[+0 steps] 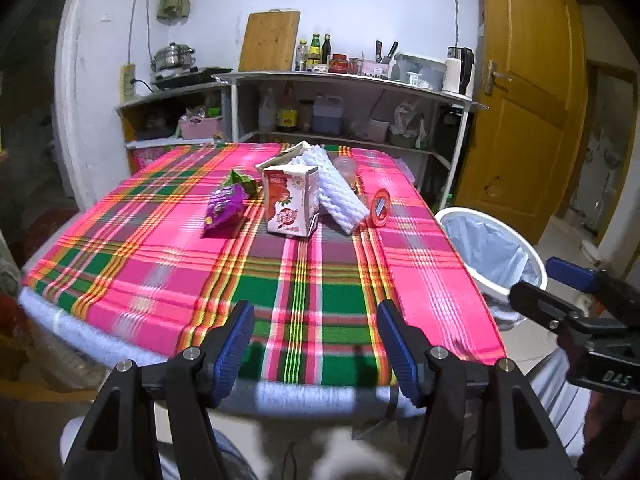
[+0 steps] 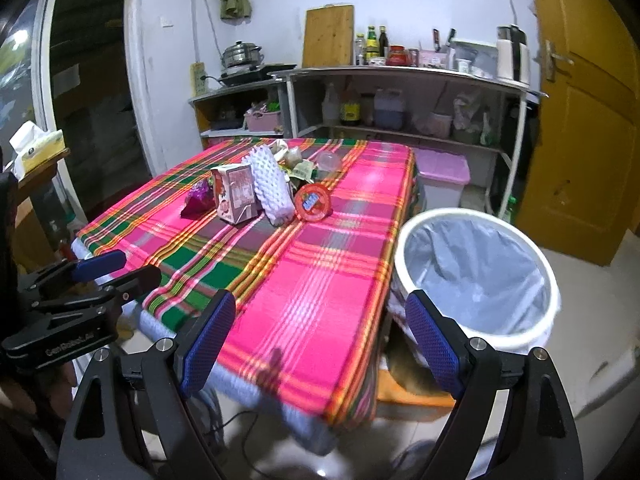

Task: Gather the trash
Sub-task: 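Grasp the white-red juice carton with the left tool while the right tool grasps the white foam net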

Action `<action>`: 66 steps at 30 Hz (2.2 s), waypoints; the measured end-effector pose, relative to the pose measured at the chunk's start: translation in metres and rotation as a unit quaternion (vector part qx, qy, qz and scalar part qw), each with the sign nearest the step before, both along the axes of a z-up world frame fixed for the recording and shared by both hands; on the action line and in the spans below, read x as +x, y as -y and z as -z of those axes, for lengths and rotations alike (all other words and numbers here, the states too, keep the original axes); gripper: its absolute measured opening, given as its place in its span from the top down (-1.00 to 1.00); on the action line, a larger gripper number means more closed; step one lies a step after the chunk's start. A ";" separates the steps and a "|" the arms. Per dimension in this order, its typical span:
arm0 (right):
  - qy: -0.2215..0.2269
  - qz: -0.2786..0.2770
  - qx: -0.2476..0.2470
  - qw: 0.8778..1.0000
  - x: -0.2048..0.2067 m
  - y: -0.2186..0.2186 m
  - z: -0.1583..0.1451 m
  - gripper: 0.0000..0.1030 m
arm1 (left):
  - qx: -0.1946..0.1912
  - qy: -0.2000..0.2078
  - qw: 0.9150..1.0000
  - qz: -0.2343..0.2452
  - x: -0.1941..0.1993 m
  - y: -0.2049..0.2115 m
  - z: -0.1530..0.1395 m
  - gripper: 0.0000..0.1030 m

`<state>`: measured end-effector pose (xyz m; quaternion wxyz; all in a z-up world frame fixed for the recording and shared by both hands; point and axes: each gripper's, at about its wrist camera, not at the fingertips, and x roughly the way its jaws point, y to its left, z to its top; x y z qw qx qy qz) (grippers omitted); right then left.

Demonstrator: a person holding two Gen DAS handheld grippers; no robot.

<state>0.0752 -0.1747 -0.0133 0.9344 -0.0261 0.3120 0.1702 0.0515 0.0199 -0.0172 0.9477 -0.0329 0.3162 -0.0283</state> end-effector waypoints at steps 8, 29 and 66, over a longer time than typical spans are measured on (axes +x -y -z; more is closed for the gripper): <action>-0.015 -0.029 -0.011 0.999 0.055 -0.018 0.006 -0.69 | -0.011 -0.010 1.000 0.004 0.051 -0.017 0.003 -0.23; -0.049 -0.065 0.002 0.997 0.148 -0.040 0.010 -0.64 | -0.047 -0.036 0.998 0.028 0.171 -0.049 0.010 -0.38; -0.082 -0.164 -0.044 0.982 0.193 -0.116 0.024 0.23 | -0.082 -0.002 0.997 0.017 0.131 -0.082 0.002 -0.05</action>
